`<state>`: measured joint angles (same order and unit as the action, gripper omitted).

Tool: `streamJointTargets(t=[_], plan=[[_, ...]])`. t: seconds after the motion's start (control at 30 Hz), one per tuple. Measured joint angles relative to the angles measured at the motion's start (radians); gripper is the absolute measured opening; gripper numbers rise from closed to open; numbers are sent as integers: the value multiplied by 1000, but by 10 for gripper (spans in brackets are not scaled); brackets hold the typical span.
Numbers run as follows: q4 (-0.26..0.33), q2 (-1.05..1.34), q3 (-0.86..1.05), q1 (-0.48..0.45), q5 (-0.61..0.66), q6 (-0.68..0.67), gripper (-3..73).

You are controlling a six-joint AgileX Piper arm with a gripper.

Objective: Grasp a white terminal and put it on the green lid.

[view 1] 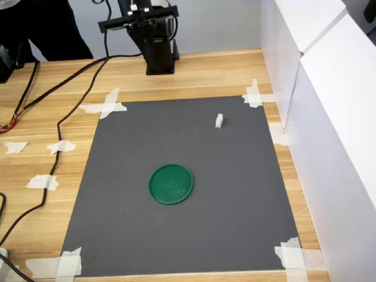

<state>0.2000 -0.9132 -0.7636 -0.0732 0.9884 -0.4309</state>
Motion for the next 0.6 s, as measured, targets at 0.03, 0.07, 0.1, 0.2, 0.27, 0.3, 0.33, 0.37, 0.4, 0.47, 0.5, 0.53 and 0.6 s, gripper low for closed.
streamJointTargets(t=[0.03,0.07,0.1,0.2,0.27,0.3,0.33,0.37,0.4,0.47,0.5,0.53,0.6], plan=[[6,-21,-13,0,21,-2,22],[8,-37,-26,0,37,-2,37],[11,-50,-36,0,48,-2,54],[13,-75,-76,0,75,-6,110],[14,-89,-98,0,91,-6,155],[14,-97,-110,0,100,-6,178],[14,-105,-122,0,108,-6,196],[14,-111,-133,0,116,-6,218],[14,-119,-144,0,127,-6,239],[15,-133,-164,0,145,-6,277],[15,-138,-171,0,153,-6,293],[15,-143,-179,0,159,-8,308],[17,-153,-194,0,172,-15,335]])
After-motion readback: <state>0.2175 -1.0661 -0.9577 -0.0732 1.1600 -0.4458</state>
